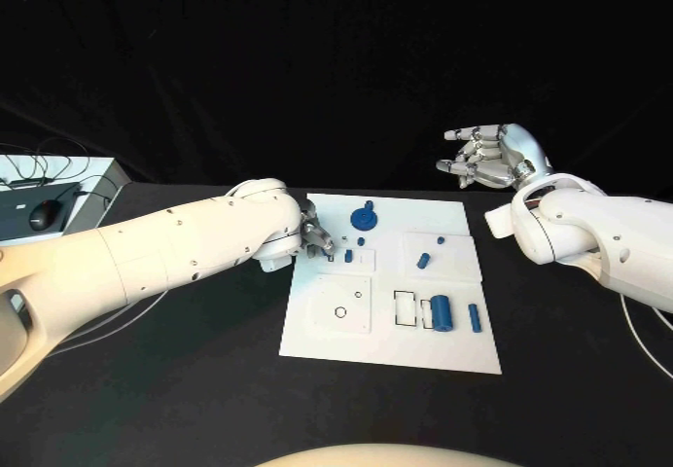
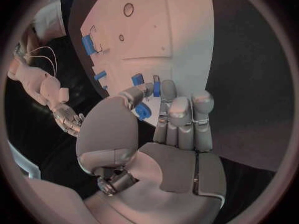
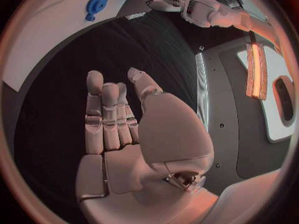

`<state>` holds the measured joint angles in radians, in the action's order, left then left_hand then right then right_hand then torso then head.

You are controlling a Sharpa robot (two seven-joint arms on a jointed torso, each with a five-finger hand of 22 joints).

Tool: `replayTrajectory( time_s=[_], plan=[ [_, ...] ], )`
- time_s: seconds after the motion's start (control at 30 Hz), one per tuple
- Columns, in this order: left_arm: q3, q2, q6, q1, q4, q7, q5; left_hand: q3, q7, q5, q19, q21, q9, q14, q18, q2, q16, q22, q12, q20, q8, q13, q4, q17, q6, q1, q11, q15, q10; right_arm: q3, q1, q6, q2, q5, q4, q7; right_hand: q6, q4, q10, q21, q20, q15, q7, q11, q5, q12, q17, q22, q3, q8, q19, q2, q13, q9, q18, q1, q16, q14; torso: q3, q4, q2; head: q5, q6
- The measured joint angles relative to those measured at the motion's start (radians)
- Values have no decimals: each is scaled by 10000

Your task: Assemble the parts on the task board

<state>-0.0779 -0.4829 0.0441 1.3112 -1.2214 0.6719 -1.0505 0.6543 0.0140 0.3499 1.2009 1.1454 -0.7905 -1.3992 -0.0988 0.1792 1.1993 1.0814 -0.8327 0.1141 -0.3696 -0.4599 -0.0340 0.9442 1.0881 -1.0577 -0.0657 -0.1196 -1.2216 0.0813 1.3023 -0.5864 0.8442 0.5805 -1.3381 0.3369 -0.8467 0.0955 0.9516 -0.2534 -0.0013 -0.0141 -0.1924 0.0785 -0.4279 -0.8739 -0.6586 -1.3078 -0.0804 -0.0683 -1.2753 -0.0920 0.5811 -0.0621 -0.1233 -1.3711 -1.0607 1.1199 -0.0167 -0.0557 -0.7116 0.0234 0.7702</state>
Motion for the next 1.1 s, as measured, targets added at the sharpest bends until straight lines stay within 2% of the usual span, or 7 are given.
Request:
replayTrajectory(
  time_s=[0.57,1.1],
  plan=[
    [6,-5,-26,-138,-140,-93,-132,31,-1,-28,35,-1,-219,0,-1,40,0,34,0,35,-75,18,-30,26,-2,-40,19,0,-19,0,0,106,-3,-1,-1,1,-21,42,2,0,0,0,22,4,0,0,18,3,43,0,0,53,-16,1,5,53,4,1,0,0,5,-10,37],
    [8,-51,1,-145,-208,-96,-151,31,-2,-5,34,0,-219,0,0,79,0,61,1,34,-59,31,-30,66,-2,-80,33,1,-34,0,0,165,-5,-1,15,-2,-41,81,5,0,0,0,37,7,0,1,37,-4,82,-42,0,52,-30,1,11,52,-43,1,-3,-1,8,0,72]
  ],
)
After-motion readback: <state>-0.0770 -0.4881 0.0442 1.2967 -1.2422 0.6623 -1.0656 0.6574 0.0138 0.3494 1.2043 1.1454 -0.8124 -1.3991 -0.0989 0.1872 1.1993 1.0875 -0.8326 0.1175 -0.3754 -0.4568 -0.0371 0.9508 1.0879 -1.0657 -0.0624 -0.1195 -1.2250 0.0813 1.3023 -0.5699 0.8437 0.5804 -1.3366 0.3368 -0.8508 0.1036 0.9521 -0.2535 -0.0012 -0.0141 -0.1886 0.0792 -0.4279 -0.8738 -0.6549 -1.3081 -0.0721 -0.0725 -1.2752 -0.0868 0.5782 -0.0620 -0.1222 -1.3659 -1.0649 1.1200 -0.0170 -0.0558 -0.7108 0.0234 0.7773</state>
